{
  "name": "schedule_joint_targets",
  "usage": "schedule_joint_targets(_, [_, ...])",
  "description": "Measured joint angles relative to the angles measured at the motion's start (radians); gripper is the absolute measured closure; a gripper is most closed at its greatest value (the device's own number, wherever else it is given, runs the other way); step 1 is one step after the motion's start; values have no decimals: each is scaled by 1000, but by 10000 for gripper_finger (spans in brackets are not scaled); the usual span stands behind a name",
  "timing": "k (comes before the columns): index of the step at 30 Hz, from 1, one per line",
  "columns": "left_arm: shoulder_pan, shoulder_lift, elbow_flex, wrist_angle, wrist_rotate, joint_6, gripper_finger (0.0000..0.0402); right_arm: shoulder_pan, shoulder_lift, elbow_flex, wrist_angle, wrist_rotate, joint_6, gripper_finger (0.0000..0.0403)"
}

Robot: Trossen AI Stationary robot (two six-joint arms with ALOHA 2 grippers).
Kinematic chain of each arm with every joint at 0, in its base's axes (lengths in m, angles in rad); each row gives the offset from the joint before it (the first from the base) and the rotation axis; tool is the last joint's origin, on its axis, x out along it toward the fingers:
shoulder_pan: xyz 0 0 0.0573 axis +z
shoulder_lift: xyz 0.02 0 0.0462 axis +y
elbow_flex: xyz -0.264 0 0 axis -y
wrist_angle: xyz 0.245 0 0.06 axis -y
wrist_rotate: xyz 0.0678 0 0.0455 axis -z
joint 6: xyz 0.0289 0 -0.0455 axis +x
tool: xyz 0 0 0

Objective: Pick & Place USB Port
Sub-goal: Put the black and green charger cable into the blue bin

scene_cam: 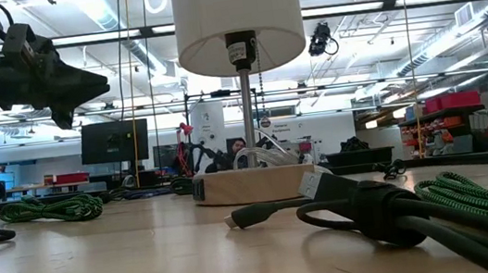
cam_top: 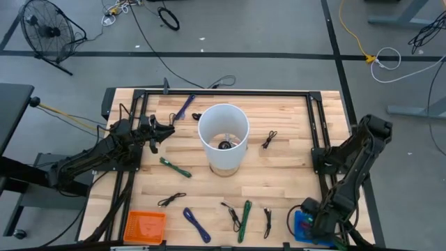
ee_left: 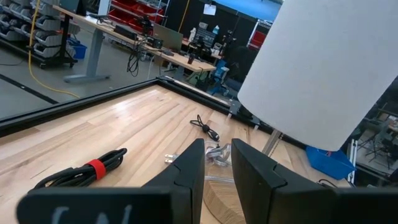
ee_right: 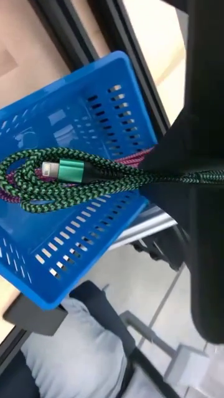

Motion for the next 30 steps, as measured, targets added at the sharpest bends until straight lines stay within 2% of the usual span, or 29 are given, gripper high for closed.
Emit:
schedule_joint_targets(24, [0,0,0,0,0,0,319,-4,127,0,54,10,-104,398])
schedule_joint_targets(30, [0,0,0,0,0,0,319,-4,150,0,50,11,-108,370])
